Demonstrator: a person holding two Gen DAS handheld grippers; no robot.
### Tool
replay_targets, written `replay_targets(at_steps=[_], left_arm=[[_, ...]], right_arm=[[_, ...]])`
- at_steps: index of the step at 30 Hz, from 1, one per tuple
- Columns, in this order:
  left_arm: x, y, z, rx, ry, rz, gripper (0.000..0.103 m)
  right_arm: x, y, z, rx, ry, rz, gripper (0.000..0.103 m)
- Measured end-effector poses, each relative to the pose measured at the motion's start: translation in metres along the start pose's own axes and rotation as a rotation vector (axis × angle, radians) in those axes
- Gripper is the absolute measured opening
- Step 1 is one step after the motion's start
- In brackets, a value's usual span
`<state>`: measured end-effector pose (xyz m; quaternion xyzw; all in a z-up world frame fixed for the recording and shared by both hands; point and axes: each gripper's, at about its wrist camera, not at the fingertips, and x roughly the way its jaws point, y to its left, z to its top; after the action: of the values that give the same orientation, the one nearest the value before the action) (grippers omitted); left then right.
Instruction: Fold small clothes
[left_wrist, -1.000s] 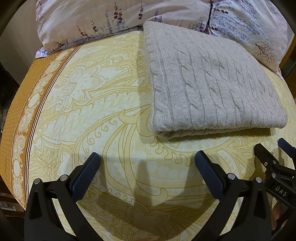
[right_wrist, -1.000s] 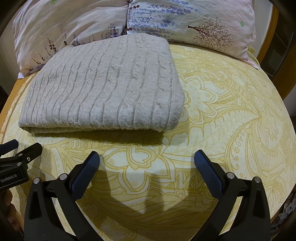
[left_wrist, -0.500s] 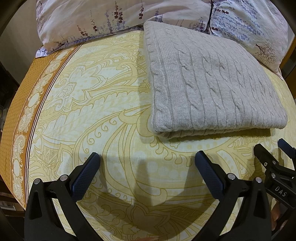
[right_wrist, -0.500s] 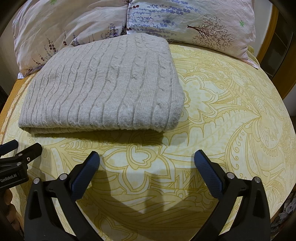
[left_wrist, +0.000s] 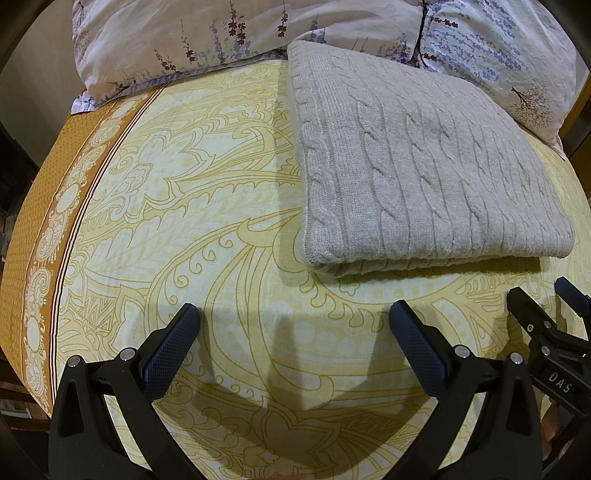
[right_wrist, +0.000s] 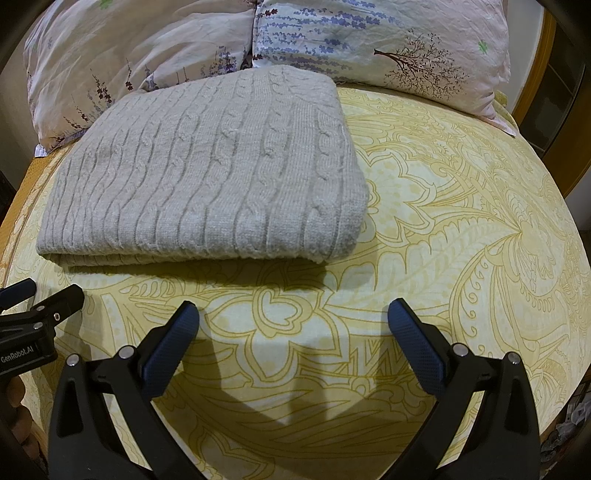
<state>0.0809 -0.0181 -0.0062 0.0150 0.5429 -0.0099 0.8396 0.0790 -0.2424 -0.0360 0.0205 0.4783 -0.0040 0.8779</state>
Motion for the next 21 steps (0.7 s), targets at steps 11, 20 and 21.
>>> replay_targets(at_steps=[11, 20, 21], left_arm=[[0.0006, 0.0009, 0.0012, 0.000, 0.004, 0.000, 0.102], [0.0009, 0.0010, 0.0012, 0.004, 0.004, -0.002, 0.102], [0.0010, 0.0010, 0.0014, 0.004, 0.004, -0.002, 0.102]], right_arm=[[0.0001, -0.0004, 0.0001, -0.002, 0.000, 0.001, 0.101], [0.0001, -0.0005, 0.0004, -0.003, 0.001, 0.002, 0.101], [0.0001, -0.0005, 0.0004, -0.003, 0.001, 0.002, 0.101]])
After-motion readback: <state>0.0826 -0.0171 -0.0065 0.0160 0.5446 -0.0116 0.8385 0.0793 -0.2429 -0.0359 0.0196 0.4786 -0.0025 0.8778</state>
